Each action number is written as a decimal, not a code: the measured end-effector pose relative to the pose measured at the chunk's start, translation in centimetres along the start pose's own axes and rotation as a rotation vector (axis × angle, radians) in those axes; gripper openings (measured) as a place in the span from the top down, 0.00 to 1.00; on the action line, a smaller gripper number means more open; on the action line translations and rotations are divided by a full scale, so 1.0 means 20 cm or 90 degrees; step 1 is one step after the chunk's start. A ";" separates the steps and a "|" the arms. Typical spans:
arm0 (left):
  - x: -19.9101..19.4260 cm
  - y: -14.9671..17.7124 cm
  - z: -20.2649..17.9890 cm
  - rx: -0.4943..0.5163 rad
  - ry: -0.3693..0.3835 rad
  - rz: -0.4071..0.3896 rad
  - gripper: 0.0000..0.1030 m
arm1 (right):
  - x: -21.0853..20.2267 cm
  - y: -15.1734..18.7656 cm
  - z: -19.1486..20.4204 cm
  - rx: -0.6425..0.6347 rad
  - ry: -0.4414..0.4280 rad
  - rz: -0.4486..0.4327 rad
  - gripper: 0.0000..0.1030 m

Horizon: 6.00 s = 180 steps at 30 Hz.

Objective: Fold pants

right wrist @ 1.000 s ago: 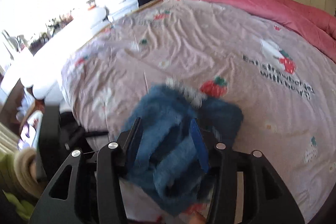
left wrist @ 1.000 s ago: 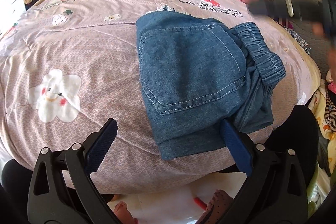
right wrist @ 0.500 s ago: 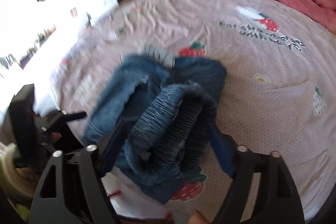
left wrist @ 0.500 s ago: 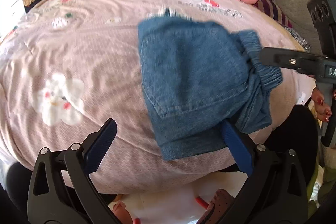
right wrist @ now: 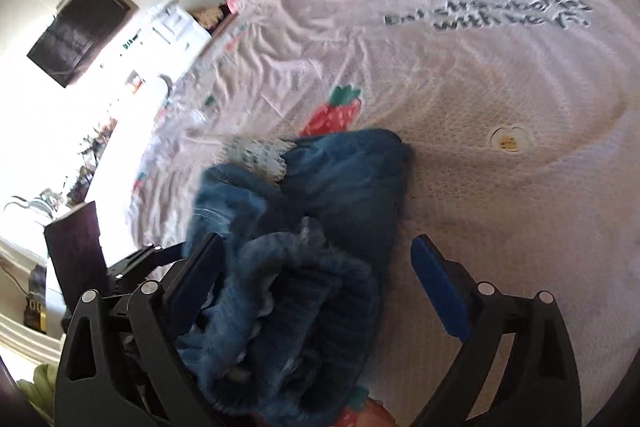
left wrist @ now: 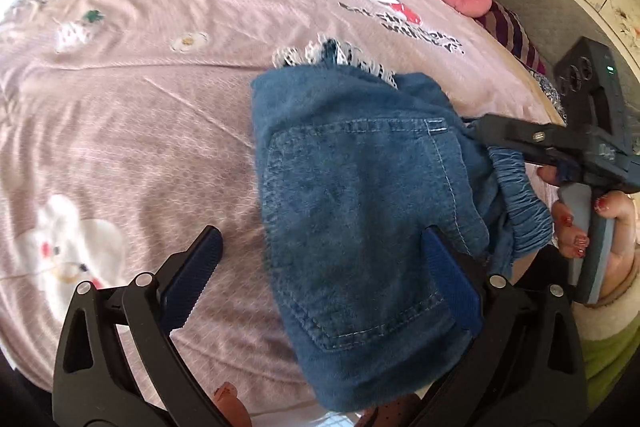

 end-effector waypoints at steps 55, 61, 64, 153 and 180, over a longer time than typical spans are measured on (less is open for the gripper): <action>0.18 -0.32 0.15 0.060 -0.118 -0.104 0.21 | 0.27 -0.34 0.02 -0.154 0.208 -0.153 0.14; 0.11 -0.31 0.15 0.063 -0.139 -0.121 0.19 | 0.20 -0.31 0.07 -0.179 0.236 -0.181 0.12; 0.06 -0.29 0.15 0.058 -0.145 -0.135 0.18 | 0.16 -0.30 0.07 -0.170 0.229 -0.190 0.11; -0.49 0.37 0.04 -0.009 -0.226 -0.195 0.09 | -0.29 0.48 0.32 -0.171 0.234 -0.241 0.04; -0.49 0.37 0.03 -0.003 -0.225 -0.196 0.09 | -0.29 0.49 0.32 -0.170 0.235 -0.239 0.04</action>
Point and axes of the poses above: each gripper's, at about its wrist camera, not at the fingertips, and x roughly the way its jaws point, z to its left, y to its underside, the point moved 6 cm from there along x, roughly the way its jaws point, and after that the axes turned 6 degrees about -z, right-handed, at the moved point
